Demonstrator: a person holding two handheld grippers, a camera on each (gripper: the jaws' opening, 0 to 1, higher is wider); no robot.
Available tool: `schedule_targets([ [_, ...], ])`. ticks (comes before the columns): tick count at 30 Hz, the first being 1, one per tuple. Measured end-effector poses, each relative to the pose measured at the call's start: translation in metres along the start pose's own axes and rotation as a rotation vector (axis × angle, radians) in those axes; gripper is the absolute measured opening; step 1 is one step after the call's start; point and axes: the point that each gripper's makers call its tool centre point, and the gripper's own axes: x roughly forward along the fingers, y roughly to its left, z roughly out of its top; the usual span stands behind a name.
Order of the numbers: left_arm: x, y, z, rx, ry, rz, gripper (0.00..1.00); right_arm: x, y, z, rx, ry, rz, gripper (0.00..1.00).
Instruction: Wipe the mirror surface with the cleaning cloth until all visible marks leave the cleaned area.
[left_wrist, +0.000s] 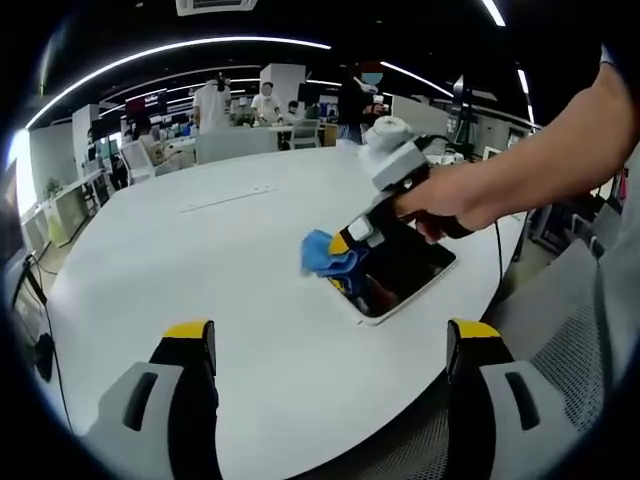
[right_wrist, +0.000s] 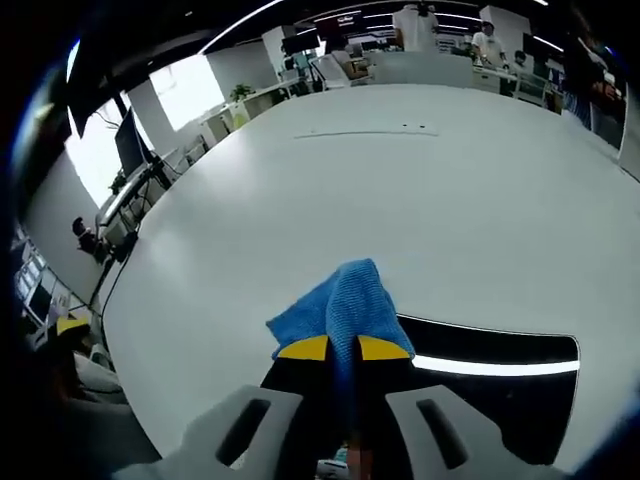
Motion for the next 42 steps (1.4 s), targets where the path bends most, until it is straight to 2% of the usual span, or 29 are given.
schedule_targets([
  [3,0.0,0.0,0.0,0.001,-0.001,0.001,0.95,0.002,0.002,0.0,-0.035,0.002,-0.011,0.04],
  [14,0.0,0.001,0.0,0.009,0.004,0.008,0.93,-0.002,-0.003,-0.002,0.031,-0.006,0.008,0.04],
  [27,0.001,-0.002,-0.002,0.003,0.011,-0.006,0.96,-0.018,0.006,-0.023,0.035,-0.001,0.028,0.04],
  [42,0.001,-0.004,-0.003,0.01,0.02,-0.006,0.95,-0.026,0.012,-0.035,0.02,0.016,0.056,0.05],
])
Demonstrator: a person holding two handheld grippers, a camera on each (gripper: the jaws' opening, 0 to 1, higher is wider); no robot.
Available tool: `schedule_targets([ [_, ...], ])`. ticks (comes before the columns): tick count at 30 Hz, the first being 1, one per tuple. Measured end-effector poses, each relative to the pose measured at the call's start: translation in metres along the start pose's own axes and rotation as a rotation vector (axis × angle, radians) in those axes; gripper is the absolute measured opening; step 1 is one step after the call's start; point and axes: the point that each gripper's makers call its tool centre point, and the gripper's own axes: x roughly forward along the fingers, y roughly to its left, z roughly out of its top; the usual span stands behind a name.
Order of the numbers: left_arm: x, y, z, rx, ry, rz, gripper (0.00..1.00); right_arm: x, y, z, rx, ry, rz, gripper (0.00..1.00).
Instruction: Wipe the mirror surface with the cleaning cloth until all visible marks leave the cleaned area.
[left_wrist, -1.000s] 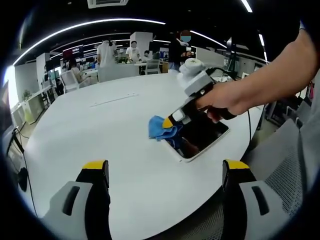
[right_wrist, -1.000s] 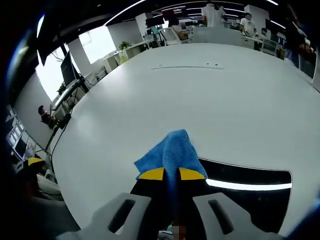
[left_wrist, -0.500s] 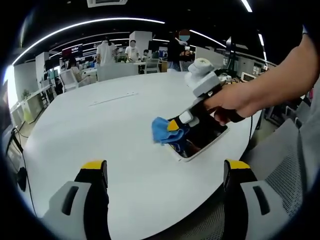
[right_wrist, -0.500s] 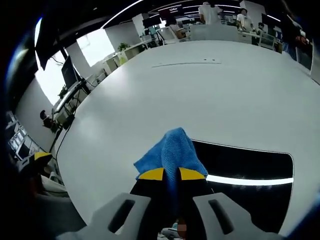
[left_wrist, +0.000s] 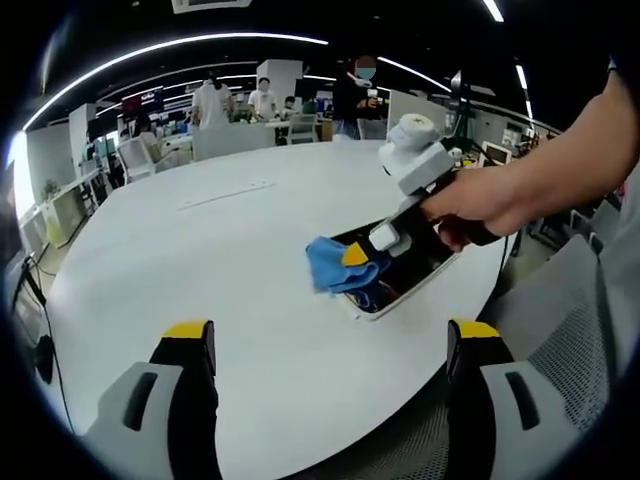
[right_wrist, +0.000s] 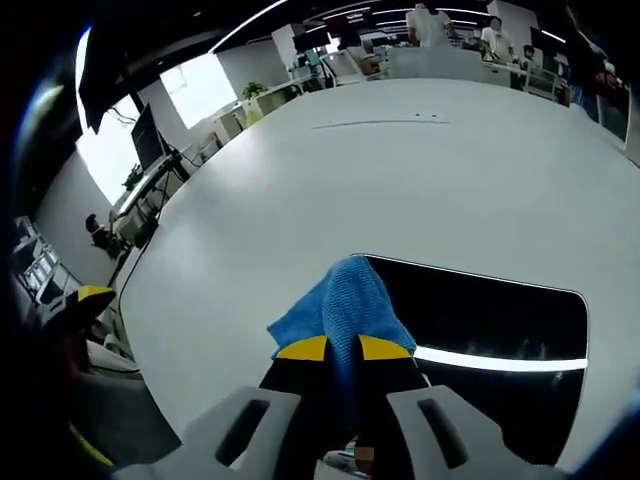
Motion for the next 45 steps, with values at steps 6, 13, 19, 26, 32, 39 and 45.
schedule_targets([
  [6,-0.001,0.0,0.0,0.0,-0.002,0.001,0.95,-0.001,0.001,-0.001,-0.014,0.0,0.001,0.04],
  [13,0.0,-0.001,0.001,0.002,-0.013,-0.012,0.99,-0.004,-0.007,-0.002,-0.022,0.005,-0.015,0.04],
  [19,0.001,-0.003,-0.001,-0.002,0.002,-0.019,0.99,-0.009,-0.019,-0.004,-0.02,-0.002,-0.019,0.04],
  [26,0.001,-0.002,0.0,-0.001,0.001,-0.012,0.99,-0.015,-0.03,-0.006,-0.008,0.001,-0.025,0.04],
  [32,0.001,-0.002,0.0,-0.001,-0.002,-0.011,0.99,-0.02,-0.041,-0.009,0.001,-0.004,-0.029,0.04],
  [39,0.002,-0.003,0.0,-0.006,-0.003,-0.025,0.99,-0.028,-0.053,-0.013,0.014,-0.009,-0.032,0.04],
  [45,0.002,-0.001,0.004,0.008,-0.02,0.005,0.98,-0.032,-0.062,-0.015,0.013,-0.01,-0.041,0.04],
])
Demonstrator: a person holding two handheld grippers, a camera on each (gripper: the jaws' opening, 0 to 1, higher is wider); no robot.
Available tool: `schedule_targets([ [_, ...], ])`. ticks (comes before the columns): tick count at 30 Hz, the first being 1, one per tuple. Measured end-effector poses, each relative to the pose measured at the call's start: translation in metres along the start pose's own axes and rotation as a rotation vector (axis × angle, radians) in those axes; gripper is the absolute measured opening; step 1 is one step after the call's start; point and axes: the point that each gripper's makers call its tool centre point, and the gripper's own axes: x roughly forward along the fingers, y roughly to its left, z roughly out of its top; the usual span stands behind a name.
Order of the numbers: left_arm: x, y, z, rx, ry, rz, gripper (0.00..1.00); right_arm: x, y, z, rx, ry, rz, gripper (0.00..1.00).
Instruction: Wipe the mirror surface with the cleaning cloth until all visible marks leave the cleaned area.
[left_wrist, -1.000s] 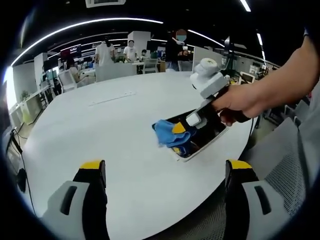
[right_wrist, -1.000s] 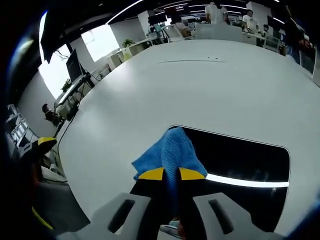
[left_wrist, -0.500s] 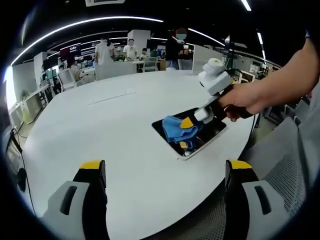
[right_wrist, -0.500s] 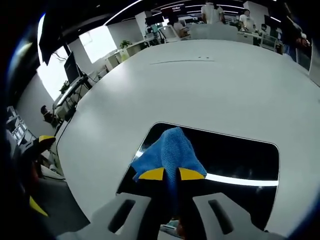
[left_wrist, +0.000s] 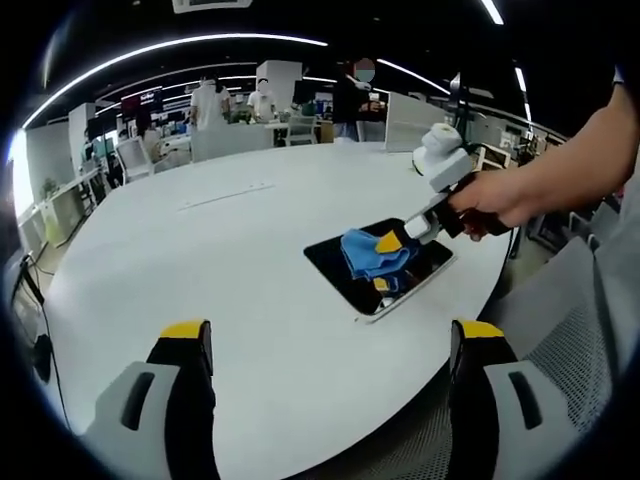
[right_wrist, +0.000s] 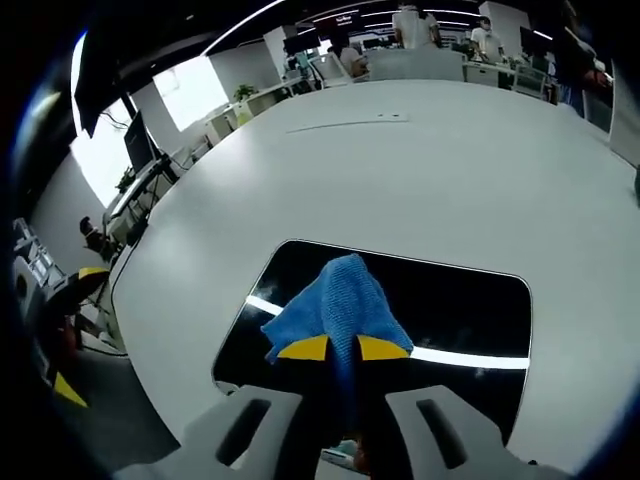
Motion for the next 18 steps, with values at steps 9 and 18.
schedule_targets([
  [9,0.003,-0.008,0.002,-0.008,-0.012,-0.033,0.99,-0.007,-0.014,-0.004,0.0,-0.001,-0.012,0.04],
  [18,0.004,-0.014,0.003,-0.015,-0.02,-0.064,0.99,-0.015,-0.031,-0.007,0.019,-0.006,-0.031,0.04],
])
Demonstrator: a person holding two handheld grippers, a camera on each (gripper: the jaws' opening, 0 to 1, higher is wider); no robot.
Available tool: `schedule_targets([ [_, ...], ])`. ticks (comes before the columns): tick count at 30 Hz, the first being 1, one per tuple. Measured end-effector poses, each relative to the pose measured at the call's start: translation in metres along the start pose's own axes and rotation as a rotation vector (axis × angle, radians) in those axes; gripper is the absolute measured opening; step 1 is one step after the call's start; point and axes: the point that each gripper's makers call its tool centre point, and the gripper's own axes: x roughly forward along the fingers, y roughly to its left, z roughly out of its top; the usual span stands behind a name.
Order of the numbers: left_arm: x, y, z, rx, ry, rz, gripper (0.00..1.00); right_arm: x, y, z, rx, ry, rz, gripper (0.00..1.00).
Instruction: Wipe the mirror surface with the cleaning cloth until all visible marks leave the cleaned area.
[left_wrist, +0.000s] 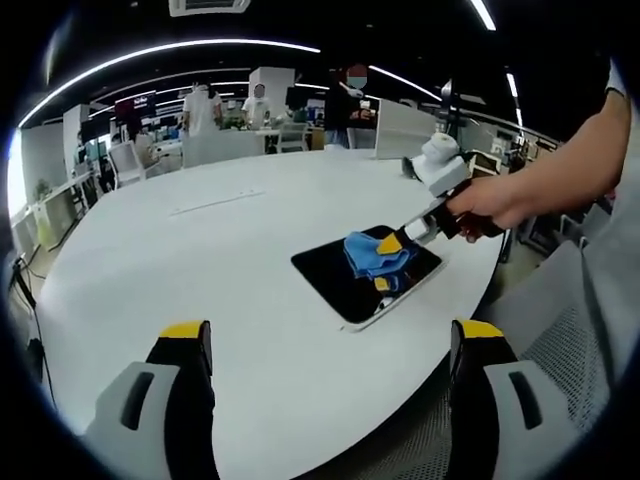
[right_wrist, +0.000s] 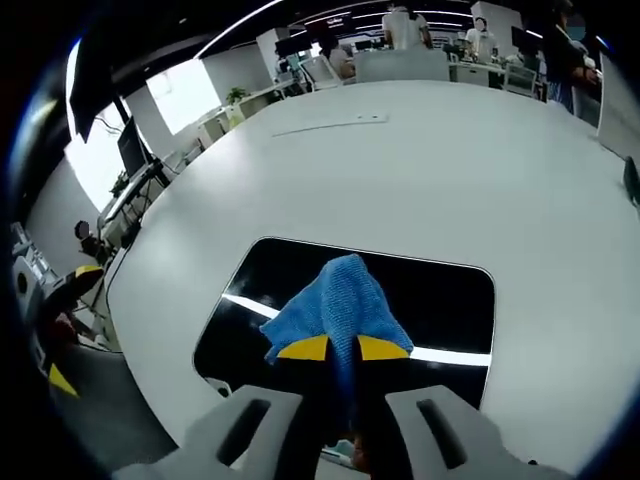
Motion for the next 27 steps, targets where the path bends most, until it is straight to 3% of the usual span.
schedule_targets([
  [27,-0.002,0.002,-0.006,-0.001,0.029,0.012,0.96,-0.021,-0.048,-0.01,0.006,0.013,-0.05,0.03],
])
